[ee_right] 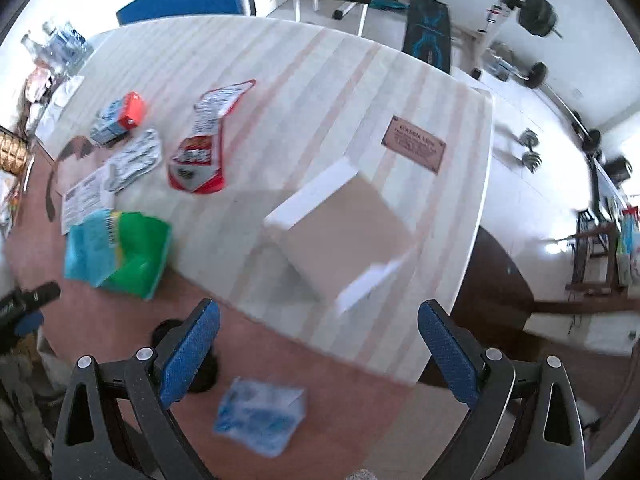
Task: Collect trash
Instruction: 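Move both tools back over the table, then grasp the blue-green snack bag with the left tool while the right tool grasps the white paper box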
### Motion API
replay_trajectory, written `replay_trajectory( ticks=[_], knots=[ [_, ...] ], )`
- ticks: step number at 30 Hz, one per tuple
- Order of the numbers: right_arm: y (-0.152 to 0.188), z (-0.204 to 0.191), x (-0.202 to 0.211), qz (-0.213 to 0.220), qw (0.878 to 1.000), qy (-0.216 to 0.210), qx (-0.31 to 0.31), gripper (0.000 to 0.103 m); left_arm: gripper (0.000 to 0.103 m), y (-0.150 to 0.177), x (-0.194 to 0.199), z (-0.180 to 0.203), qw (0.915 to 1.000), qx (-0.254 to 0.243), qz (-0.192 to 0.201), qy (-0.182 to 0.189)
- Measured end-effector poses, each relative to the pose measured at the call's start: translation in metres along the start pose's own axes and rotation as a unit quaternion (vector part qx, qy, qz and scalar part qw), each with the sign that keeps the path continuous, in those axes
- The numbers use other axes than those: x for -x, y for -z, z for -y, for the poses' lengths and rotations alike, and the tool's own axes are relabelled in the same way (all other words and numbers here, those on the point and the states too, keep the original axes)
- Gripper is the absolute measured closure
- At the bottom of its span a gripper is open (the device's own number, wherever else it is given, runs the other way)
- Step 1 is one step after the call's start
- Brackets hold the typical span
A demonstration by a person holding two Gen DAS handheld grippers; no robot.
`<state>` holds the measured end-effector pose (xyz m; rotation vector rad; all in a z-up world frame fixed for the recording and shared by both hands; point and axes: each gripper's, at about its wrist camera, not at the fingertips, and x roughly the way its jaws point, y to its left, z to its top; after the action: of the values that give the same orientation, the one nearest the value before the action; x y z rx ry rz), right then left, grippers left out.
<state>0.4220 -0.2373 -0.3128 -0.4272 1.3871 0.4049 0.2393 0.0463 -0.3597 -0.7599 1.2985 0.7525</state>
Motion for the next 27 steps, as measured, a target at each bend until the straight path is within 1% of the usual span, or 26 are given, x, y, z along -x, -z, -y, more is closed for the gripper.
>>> replay_trajectory(
  ticks=[3,4,8,12,15,16,17,18,19,20,25,27],
  knots=[
    [-0.016,-0.001,-0.025,-0.021,0.999,-0.001,0.035,0.003,0.001,-0.001,-0.004,0.019,0.9988,-0.029,0.017,-0.036],
    [-0.019,-0.006,-0.035,-0.028,0.999,0.0,0.046,0.003,0.001,-0.002,-0.005,0.023,0.9983,-0.035,0.019,-0.042],
    [-0.027,-0.023,-0.067,-0.046,0.994,0.04,0.087,0.001,0.001,-0.003,-0.011,0.033,0.9968,-0.047,0.021,-0.061],
    [-0.035,-0.023,-0.086,-0.063,0.994,0.037,0.087,0.001,0.001,-0.004,-0.014,0.03,0.9965,-0.045,0.019,-0.069],
    [-0.037,-0.021,-0.092,-0.066,0.994,0.029,0.077,0.002,0.001,-0.004,-0.016,0.023,0.9962,-0.042,0.019,-0.074],
    [-0.038,-0.019,-0.093,-0.064,0.995,0.022,0.07,0.003,0.001,-0.004,-0.016,0.02,0.9963,-0.04,0.018,-0.073],
    [-0.037,-0.018,-0.092,-0.061,0.996,0.015,0.061,0.015,0.001,-0.003,-0.016,0.016,0.9965,-0.036,0.018,-0.073],
    [-0.036,-0.017,-0.093,-0.062,0.996,0.01,0.056,0.024,0.001,-0.003,-0.016,0.01,0.9968,-0.031,0.017,-0.072],
    [-0.036,-0.017,-0.092,-0.061,0.997,0.006,0.048,0.043,0.001,-0.004,-0.017,0.006,0.9971,-0.027,0.015,-0.07],
    [-0.035,-0.017,-0.09,-0.059,0.997,-0.001,0.04,0.05,0.001,-0.003,-0.017,-0.002,0.9976,-0.019,0.013,-0.065],
    [-0.03,-0.031,-0.08,-0.05,0.998,-0.047,0.006,0.05,0.001,-0.007,-0.024,-0.037,0.9988,0.004,0.004,-0.048],
    [-0.032,-0.037,-0.079,-0.057,0.996,-0.064,0.0,0.047,0.001,-0.01,-0.032,-0.046,0.9995,0.016,-0.004,-0.026]
  ],
)
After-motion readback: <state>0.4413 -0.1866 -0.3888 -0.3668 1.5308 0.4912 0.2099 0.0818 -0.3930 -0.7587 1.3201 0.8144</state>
